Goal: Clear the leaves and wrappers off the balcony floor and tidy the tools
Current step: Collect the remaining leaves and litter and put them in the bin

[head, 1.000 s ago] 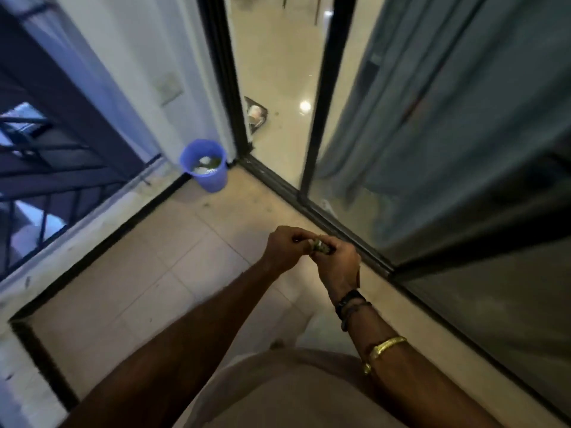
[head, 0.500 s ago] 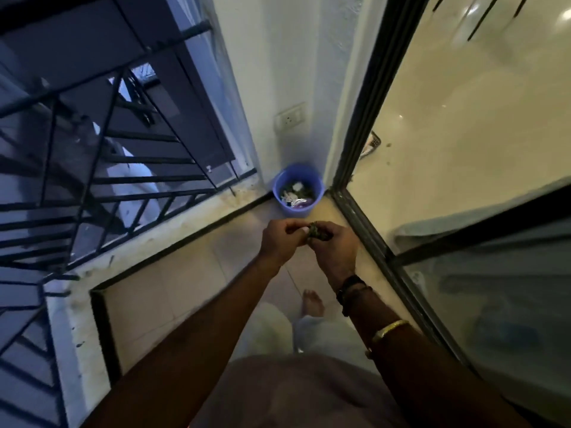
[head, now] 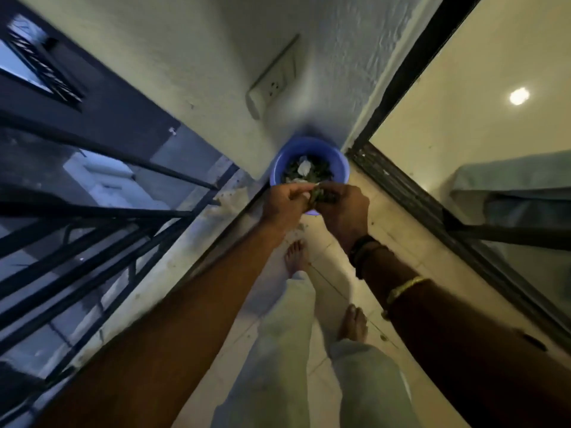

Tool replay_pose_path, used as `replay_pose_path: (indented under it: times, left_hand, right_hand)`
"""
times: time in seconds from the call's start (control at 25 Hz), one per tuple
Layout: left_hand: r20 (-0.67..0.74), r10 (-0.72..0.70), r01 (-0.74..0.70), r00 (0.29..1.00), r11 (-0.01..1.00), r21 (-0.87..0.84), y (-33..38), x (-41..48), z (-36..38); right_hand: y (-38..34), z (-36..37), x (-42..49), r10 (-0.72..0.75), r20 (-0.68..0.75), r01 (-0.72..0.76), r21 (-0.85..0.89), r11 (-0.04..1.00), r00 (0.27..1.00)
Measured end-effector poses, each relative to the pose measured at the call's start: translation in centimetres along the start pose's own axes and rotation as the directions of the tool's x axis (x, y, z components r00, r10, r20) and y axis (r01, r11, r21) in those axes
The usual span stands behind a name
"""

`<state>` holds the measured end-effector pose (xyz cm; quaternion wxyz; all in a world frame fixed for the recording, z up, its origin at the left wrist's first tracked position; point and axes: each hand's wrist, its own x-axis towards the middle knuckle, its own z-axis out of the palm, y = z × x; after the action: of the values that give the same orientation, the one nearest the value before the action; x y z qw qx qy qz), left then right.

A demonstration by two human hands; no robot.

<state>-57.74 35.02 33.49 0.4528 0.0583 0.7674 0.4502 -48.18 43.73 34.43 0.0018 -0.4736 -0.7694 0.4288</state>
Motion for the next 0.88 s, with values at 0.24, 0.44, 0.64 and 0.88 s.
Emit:
replay_pose_path:
  times: [0.24, 0.44, 0.64, 0.88]
  left_hand:
    - [-0.08, -0.127, 0.135, 0.989, 0.986, 0.101, -4.3, 11.8, -2.0]
    - [-0.269, -0.145, 0.164, 0.952, 0.985, 0.049, -11.9, 8.5, -0.9]
    - [-0.097, -0.344, 0.353, 0.934, 0.931, 0.098, -26.3, 14.6, 2.5]
    - [-0.046, -0.213, 0.216, 0.976, 0.916, 0.337, -36.9, 25.7, 6.7]
  right_hand:
    - [5.4, 5.4, 10.3, 0.117, 0.119, -0.119, 0.007, 0.993, 0.986]
    - [8.8, 8.2, 3.6, 0.291, 0.159, -0.33, 0.368, 0.869, 0.943]
    - [19.6, 20.2, 5.5, 0.434, 0.212, -0.479, 0.274, 0.834, 0.876]
    - [27.6, 32.6, 12.2, 0.405, 0.061, -0.408, 0.223, 0.885, 0.912]
